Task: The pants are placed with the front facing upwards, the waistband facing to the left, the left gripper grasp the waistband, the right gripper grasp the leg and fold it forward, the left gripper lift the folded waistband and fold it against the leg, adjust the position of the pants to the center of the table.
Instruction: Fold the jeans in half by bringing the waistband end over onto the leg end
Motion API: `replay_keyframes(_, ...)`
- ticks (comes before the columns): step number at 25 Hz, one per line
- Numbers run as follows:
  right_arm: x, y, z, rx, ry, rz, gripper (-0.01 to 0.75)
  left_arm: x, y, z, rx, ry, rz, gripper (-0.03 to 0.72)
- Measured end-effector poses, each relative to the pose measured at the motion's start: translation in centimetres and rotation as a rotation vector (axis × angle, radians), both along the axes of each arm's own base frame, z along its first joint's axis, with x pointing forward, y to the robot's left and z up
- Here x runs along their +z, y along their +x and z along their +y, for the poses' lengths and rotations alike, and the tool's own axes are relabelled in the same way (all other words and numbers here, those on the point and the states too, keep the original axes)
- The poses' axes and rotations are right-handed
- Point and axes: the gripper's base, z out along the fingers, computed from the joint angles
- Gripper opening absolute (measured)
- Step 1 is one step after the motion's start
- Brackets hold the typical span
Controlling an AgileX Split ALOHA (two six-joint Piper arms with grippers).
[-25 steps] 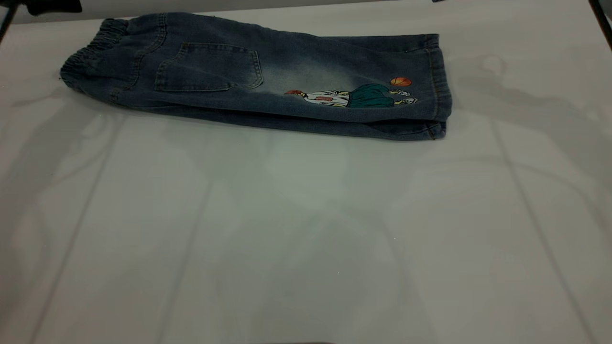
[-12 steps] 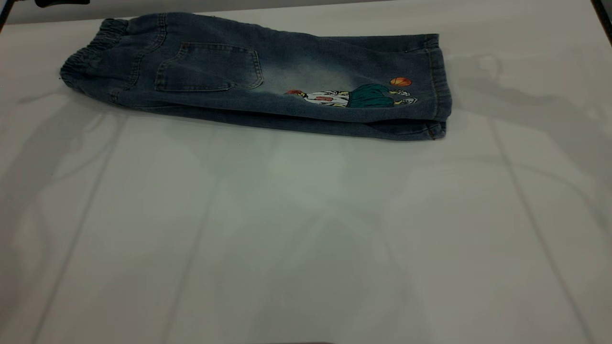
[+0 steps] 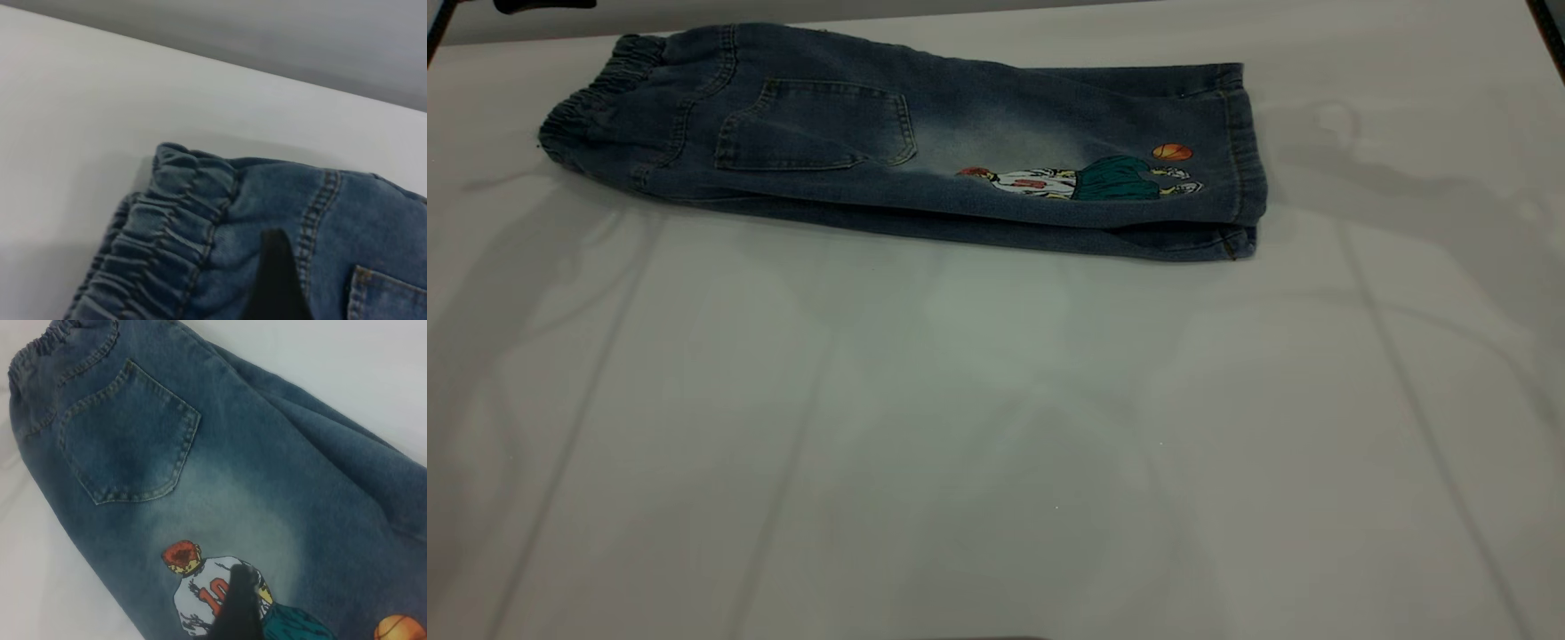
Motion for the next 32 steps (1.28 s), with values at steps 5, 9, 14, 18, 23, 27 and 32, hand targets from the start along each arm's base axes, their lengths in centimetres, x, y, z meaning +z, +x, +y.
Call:
replay_keyframes(5, 0.0, 0.0, 0.0, 0.002, -0.001, 0.0, 0.582, 0.0, 0.0, -0.2, -0.024, -0.002, -0.006, 0.485)
replay_keyframes(9, 0.0, 0.0, 0.0, 0.002, -0.001, 0.0, 0.582, 0.8, 0.6, -0.1, -0.012, -0.005, -0.115, 0.485)
replay_keyframes(14, 0.0, 0.0, 0.0, 0.003, -0.002, 0.0, 0.582, 1.4, 1.5, 0.9, 0.105, 0.107, -0.236, 0.485)
replay_keyframes(18, 0.0, 0.0, 0.0, 0.003, -0.002, 0.0, 0.582, 0.2, 0.9, 1.8, 0.206, 0.314, -0.103, 0.485)
replay_keyframes(23, 0.0, 0.0, 0.0, 0.004, -0.003, 0.0, 0.582, -1.5, -0.8, 2.5, 0.162, 0.486, 0.148, 0.485)
replay_keyframes(27, 0.0, 0.0, 0.0, 0.003, -0.003, 0.0, 0.582, -1.3, -1.0, 2.2, 0.101, 0.462, 0.237, 0.485)
replay_keyframes(32, 0.0, 0.0, 0.0, 0.003, -0.003, 0.0, 0.582, 0.6, -0.2, 1.4, -0.007, 0.43, 0.267, 0.485)
